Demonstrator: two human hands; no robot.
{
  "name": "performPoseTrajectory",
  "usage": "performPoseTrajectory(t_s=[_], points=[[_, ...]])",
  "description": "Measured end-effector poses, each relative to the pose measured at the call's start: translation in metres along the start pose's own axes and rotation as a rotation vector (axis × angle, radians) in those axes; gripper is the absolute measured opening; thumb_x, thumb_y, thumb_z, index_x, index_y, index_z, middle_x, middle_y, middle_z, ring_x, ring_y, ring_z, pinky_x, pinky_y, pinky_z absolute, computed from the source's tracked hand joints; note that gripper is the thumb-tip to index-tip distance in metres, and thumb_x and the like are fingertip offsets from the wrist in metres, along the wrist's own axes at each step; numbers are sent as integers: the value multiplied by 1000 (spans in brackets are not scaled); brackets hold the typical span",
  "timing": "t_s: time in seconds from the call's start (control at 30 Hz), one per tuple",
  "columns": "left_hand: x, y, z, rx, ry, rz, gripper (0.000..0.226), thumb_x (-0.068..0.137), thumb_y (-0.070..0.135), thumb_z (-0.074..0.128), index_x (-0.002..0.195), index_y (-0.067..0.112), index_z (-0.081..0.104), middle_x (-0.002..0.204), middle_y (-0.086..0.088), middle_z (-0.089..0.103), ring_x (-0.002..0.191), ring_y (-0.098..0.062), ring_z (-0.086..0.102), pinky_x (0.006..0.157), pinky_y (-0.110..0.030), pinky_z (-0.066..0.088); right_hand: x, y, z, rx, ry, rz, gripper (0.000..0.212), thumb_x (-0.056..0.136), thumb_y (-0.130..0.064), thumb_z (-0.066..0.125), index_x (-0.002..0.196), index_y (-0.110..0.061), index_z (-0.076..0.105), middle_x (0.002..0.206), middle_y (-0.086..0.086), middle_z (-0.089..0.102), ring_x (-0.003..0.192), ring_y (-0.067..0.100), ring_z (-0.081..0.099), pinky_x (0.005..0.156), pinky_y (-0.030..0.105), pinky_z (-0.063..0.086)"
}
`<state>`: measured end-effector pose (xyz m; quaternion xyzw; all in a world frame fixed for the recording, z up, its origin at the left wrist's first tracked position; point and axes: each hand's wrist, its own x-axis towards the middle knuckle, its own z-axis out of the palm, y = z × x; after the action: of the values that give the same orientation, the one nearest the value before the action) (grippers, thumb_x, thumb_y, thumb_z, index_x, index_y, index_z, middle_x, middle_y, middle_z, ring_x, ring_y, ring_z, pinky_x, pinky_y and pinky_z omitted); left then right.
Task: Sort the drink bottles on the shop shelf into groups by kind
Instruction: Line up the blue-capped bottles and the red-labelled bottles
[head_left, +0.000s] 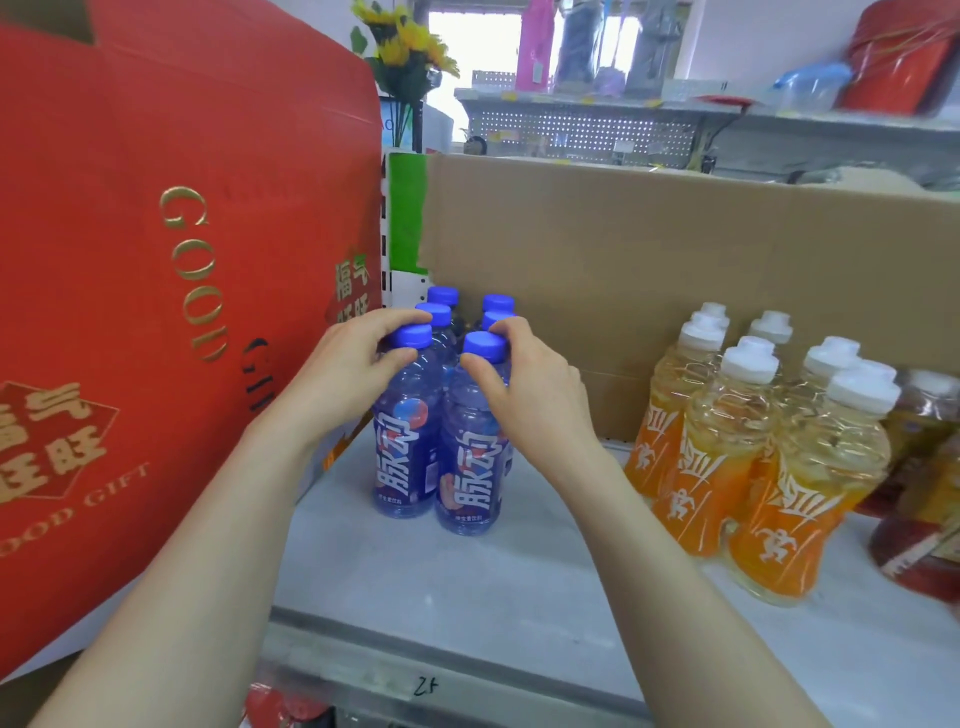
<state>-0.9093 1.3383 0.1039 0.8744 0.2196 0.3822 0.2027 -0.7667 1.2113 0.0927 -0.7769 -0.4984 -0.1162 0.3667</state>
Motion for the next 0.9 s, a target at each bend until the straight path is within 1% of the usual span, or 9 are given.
performPoseTrajectory(t_s=[0.07,0.13,0.23,0.33,0.43,0.63,0.7,0.8,0.9], points=[[0,-2,0,22,-19,30,43,94,8,60,135,21,58,129,4,60,110,-14,58,87,-19,37,1,3,-3,77,-40,14,40,98,-53,52,130,-29,49,120,-4,67,108,29,62,87,39,48],[-3,-3,1,47,-39,30,48,94,17,62,140,19,51,138,4,52,121,-13,51,93,-22,34,6,9,-13,191,-35,56,33,99,-52,50,124,-30,56,110,-6,69,104,24,63,90,37,48],[-7,-6,7,63,-22,15,62,91,25,68,146,18,42,145,4,44,129,-10,44,100,-20,30,37,25,-29,141,51,45,33,102,-33,52,134,-26,58,121,-2,68,110,22,63,96,34,46],[-7,-9,12,69,20,19,63,89,18,70,146,18,42,146,0,46,131,-16,46,99,-19,30,72,35,-30,35,-149,24,44,99,-26,59,143,-28,55,136,-2,63,115,21,62,101,37,48],[-7,-12,15,58,26,10,63,89,16,70,145,20,43,144,1,47,129,-15,47,95,-18,32,86,39,-16,61,-276,44,41,95,-29,67,136,-30,63,131,0,66,95,21,62,100,41,52],[-6,-12,16,43,25,1,61,90,16,68,145,23,42,144,3,47,128,-14,47,94,-22,34,82,41,-1,176,-169,88,35,89,-34,71,124,-32,70,108,0,70,99,33,70,94,47,55],[-8,-12,16,38,22,3,61,91,16,68,145,23,41,143,4,47,128,-14,47,94,-22,33,72,41,-5,241,-114,93,32,94,-41,65,124,-32,69,108,-2,71,101,27,68,95,45,54],[-10,-13,16,28,16,-2,60,92,17,66,145,25,40,146,5,45,130,-13,46,98,-25,35,39,35,-13,286,46,-6,28,101,-40,53,122,-30,68,111,-5,70,100,13,64,93,35,52],[-11,-14,18,5,28,9,58,91,16,66,143,25,41,146,5,45,130,-14,46,101,-28,36,4,22,-7,278,-27,-136,33,99,-39,58,131,-27,61,120,-6,67,97,10,61,87,27,47]])
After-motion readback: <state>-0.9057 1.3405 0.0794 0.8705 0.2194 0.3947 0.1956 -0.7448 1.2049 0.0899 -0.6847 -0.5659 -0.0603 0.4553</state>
